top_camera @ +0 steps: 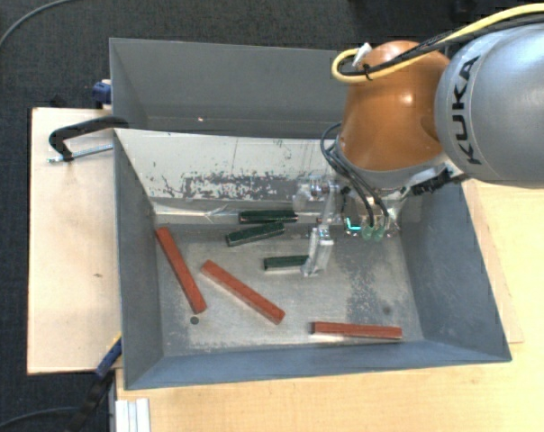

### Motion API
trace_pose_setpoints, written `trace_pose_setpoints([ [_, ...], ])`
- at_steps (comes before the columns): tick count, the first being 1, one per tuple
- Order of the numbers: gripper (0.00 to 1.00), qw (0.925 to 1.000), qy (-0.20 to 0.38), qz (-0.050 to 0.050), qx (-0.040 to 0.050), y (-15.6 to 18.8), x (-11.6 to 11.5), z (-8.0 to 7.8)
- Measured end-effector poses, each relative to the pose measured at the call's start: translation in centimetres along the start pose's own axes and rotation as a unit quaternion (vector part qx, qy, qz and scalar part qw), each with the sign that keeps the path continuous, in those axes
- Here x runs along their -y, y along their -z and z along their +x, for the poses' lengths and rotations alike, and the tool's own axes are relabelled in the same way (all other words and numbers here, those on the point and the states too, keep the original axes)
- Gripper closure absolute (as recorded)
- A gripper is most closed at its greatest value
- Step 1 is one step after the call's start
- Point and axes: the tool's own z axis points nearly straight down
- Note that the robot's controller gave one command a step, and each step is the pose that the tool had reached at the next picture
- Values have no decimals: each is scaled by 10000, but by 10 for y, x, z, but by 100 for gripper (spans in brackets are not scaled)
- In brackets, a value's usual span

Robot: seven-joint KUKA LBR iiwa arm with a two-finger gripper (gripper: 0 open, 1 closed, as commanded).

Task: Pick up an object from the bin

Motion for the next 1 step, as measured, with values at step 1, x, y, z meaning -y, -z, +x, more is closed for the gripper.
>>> trace_pose_setpoints([
  [1,0,9999,108,4,-6,-126,6,9],
])
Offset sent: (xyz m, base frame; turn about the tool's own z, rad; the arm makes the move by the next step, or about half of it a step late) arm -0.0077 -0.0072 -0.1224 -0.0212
